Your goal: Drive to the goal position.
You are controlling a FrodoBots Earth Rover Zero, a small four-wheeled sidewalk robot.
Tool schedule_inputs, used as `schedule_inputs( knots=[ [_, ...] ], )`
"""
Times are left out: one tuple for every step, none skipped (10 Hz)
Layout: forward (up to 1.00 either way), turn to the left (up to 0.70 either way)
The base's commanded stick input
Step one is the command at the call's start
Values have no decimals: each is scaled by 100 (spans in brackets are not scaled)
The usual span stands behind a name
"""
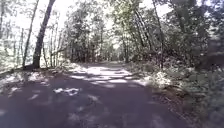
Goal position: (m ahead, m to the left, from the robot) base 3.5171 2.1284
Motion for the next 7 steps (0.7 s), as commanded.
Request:
schedule_inputs(
  knots=[
    [45, 0],
    [45, 0],
    [45, 0],
    [45, 0],
    [45, 0],
    [45, 0],
    [45, 0]
  ],
)
